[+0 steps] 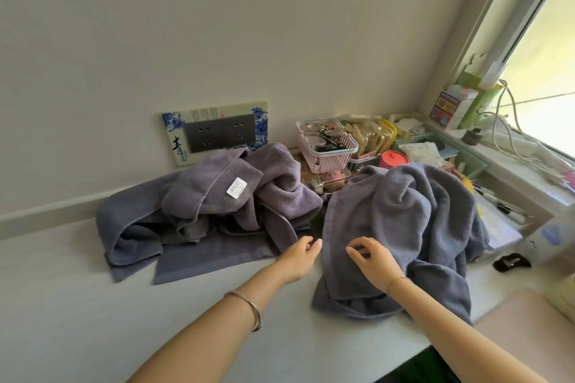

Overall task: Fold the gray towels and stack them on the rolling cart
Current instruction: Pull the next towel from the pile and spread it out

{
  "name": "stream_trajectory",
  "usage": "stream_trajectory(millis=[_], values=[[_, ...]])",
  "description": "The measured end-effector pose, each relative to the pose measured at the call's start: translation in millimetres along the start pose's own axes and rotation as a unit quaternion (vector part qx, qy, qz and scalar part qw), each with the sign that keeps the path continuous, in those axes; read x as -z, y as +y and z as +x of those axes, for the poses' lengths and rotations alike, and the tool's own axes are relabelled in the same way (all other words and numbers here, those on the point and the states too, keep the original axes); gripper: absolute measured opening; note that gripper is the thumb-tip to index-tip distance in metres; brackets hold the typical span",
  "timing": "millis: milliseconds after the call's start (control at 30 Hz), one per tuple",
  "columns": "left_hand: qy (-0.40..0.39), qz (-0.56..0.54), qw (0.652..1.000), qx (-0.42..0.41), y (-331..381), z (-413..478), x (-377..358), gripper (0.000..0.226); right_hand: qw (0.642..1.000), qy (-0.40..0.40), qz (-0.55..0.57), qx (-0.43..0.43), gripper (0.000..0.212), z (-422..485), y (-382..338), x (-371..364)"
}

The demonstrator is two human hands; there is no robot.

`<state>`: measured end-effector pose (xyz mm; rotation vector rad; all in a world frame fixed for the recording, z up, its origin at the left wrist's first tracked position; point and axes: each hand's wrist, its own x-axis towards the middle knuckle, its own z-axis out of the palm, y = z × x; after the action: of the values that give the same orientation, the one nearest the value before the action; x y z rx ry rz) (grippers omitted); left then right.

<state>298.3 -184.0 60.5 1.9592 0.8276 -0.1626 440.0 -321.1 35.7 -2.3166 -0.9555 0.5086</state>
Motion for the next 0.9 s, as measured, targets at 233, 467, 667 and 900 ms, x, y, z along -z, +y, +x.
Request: stream_trajectory(millis=[233,467,667,900], values=[[-0.007,-0.133,0.990,0.049,27.7,42.9,-35.8,0.067,0.998,-0.038,0.046,0.015,0.029,-22.1,17.6,-3.2],[0.081,-0.176,0.981,-0.013,44.3,56.0,-38.6,0.033,0.994,-0.036,0.100,0.033,0.028,-28.5,8.2,15.2],[0.123,-0.280,0.947,-0.099,83.3,34.7,1.8,0.036,0.971,0.158,0.071,0.168,0.039,-18.1,-17.5,39.5],[0.190,-0.246,0.933,-0.179,87.0,-27.6,101.5,0.032,0.964,0.174,0.128,0.158,0.043,12.6,-73.0,65.6]])
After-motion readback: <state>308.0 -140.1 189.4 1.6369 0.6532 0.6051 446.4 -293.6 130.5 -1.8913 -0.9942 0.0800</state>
